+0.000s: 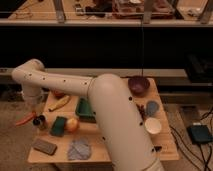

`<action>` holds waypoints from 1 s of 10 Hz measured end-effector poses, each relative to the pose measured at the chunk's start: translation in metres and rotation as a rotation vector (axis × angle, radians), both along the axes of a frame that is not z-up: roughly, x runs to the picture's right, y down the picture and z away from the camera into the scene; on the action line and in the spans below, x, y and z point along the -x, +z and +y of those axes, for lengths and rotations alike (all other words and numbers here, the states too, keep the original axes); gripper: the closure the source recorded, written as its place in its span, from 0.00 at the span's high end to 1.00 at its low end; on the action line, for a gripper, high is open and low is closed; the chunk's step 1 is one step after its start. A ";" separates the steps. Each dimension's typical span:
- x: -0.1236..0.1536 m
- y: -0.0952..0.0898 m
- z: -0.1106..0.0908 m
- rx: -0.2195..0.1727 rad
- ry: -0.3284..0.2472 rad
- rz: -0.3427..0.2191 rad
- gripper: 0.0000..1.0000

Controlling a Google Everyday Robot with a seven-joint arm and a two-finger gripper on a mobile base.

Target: Place pepper in metal cup

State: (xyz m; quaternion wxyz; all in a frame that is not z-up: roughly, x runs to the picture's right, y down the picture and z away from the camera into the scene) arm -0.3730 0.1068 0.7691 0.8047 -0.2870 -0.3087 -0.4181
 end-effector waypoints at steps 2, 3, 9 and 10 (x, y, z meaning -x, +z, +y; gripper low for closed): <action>0.004 0.004 0.008 0.020 -0.015 -0.006 0.12; 0.003 0.008 0.010 0.029 -0.017 -0.002 0.12; -0.003 0.025 0.015 0.044 -0.045 0.040 0.12; -0.006 0.028 0.017 0.045 -0.052 0.047 0.12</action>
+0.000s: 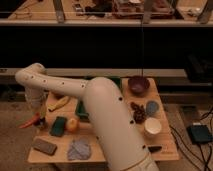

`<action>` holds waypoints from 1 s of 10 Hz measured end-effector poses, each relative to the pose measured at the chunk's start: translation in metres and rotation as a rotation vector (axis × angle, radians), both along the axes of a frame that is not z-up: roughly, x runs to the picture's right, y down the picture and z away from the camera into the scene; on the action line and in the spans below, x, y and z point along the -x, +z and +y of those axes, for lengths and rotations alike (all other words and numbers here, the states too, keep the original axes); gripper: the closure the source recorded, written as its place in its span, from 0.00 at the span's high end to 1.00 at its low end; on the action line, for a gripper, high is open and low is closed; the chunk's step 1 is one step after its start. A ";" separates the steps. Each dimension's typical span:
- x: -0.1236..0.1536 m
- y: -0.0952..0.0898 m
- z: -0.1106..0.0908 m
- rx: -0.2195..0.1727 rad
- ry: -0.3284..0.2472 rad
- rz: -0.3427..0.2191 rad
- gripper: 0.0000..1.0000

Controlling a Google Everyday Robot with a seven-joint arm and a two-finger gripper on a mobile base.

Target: Place pepper in metal cup

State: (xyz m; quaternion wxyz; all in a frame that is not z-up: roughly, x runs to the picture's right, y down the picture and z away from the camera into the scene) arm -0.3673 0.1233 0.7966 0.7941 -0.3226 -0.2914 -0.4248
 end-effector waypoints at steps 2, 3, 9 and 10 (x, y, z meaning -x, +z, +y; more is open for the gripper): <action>-0.004 0.002 0.000 -0.001 -0.006 0.010 0.12; -0.003 0.003 0.002 -0.002 -0.012 0.012 0.12; -0.004 0.005 0.003 0.012 -0.010 0.027 0.26; -0.006 0.007 0.004 0.016 -0.007 0.032 0.38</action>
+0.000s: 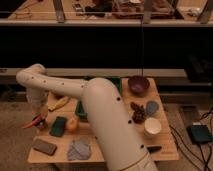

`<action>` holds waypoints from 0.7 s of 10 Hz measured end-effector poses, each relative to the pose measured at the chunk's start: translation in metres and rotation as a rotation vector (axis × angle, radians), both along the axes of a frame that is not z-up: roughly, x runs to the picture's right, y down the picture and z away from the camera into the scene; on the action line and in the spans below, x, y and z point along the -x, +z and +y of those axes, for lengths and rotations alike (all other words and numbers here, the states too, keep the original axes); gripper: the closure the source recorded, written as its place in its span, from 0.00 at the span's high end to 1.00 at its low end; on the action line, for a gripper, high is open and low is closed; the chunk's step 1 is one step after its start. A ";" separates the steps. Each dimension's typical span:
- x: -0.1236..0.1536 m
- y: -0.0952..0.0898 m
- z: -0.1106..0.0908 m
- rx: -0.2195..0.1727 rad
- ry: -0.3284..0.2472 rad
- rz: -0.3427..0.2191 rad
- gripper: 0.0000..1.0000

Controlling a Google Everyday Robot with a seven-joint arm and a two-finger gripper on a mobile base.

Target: Place pepper in metal cup

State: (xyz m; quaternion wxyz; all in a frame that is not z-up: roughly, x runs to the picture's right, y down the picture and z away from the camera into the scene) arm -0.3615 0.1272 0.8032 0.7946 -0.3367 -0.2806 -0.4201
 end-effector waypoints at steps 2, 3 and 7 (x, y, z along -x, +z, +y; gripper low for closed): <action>0.000 0.000 0.000 0.001 0.002 0.003 0.56; 0.000 0.000 0.000 -0.001 0.000 0.003 0.68; 0.001 0.000 0.000 0.000 -0.008 0.003 0.80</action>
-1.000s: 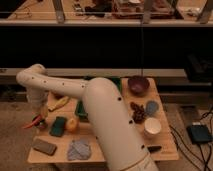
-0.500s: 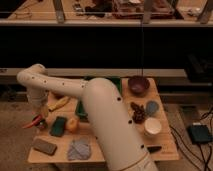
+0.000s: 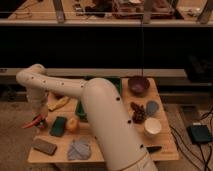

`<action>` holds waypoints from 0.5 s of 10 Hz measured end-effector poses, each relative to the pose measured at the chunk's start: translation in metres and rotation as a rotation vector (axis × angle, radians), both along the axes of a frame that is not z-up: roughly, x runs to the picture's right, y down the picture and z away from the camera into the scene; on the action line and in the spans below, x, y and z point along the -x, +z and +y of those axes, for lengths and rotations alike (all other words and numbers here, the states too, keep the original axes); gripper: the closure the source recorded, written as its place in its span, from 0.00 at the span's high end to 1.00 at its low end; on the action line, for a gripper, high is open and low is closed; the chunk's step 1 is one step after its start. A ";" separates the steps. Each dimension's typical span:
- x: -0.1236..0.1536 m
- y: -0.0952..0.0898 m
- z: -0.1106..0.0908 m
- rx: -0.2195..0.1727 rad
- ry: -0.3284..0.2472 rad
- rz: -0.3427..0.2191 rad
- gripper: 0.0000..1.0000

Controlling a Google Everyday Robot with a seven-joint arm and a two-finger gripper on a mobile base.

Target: Place pepper in metal cup

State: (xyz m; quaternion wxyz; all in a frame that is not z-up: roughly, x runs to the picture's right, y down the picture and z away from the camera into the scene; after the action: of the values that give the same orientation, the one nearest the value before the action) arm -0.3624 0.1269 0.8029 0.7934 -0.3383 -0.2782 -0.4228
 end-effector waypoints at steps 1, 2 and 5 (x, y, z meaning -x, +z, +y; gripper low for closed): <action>0.001 0.000 0.001 0.002 -0.003 0.000 0.80; 0.002 -0.001 0.001 0.003 -0.005 -0.002 0.80; 0.001 -0.001 0.002 0.016 0.001 -0.008 0.80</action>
State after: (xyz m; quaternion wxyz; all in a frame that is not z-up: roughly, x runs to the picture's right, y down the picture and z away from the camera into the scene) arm -0.3634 0.1286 0.8020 0.7896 -0.3428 -0.2848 -0.4217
